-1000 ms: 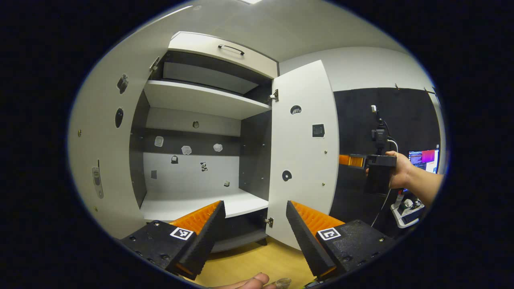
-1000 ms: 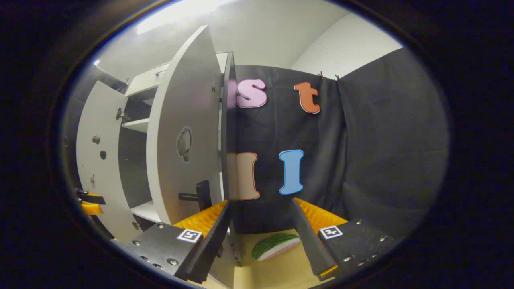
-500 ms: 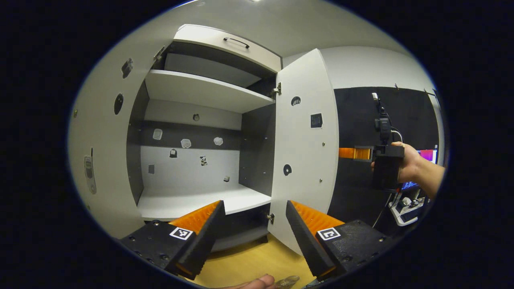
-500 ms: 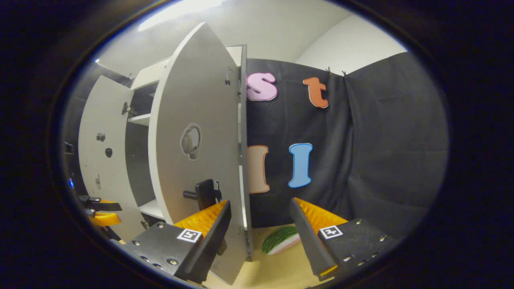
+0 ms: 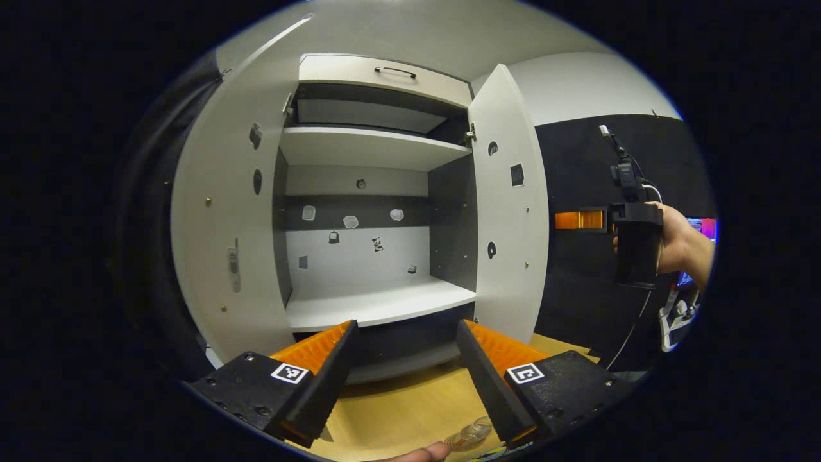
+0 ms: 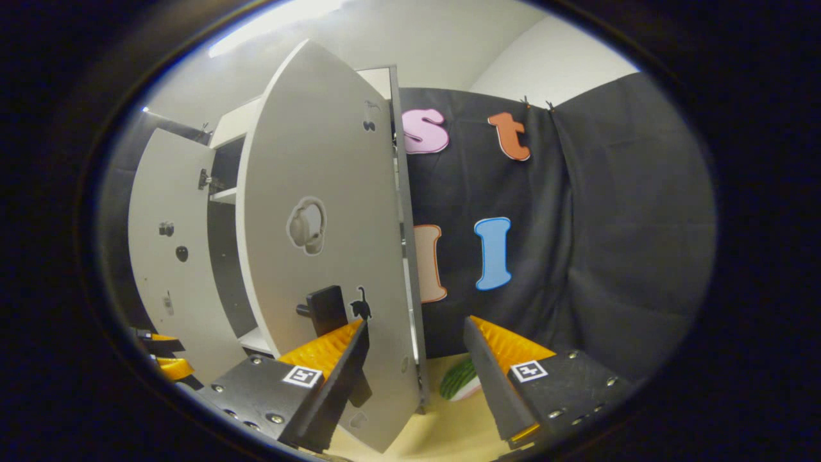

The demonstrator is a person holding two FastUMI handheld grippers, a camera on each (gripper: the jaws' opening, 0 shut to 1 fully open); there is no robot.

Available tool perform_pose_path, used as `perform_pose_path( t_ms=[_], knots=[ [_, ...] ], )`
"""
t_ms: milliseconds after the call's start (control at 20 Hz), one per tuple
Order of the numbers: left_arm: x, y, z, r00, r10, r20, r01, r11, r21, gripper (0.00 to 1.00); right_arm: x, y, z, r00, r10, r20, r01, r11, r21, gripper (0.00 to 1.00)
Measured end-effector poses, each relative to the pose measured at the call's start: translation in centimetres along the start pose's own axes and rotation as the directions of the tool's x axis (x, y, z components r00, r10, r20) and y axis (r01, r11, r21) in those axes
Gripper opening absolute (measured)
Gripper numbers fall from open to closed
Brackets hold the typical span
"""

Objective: Grasp the bottle in the cabinet with the left hand and place it on the coaster, then close the right door with the right hand and the left door with the left hand.

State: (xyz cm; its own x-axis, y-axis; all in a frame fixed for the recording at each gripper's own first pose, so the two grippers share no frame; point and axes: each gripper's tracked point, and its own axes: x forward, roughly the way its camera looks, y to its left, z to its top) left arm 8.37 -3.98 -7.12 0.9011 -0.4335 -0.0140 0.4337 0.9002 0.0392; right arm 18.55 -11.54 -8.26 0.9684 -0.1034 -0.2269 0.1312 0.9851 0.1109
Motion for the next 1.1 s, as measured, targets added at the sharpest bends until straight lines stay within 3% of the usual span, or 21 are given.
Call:
perform_pose_path(
  t_ms=[250,550,800,1100],
  knots=[
    [-4.4,2.4,-0.8,0.994,0.105,-0.034,-0.105,0.994,-0.003,0.98,0.8,3.0,-0.7,0.997,0.076,-0.004,-0.076,0.995,0.062,0.92],
    [-8.7,7.7,-0.9,0.966,0.251,-0.055,-0.252,0.968,-0.017,0.98,2.4,6.2,-2.0,0.988,0.156,-0.009,-0.155,0.986,0.061,0.93],
    [-11.4,13.3,-1.4,0.926,0.369,-0.083,-0.372,0.928,-0.016,0.98,3.4,7.2,-3.9,0.988,0.145,-0.044,-0.145,0.989,0.013,0.93],
    [-12.1,20.3,-1.8,0.876,0.471,-0.101,-0.476,0.879,-0.030,0.98,1.8,8.3,-4.4,0.970,0.240,-0.040,-0.234,0.967,0.104,0.93]
  ],
)
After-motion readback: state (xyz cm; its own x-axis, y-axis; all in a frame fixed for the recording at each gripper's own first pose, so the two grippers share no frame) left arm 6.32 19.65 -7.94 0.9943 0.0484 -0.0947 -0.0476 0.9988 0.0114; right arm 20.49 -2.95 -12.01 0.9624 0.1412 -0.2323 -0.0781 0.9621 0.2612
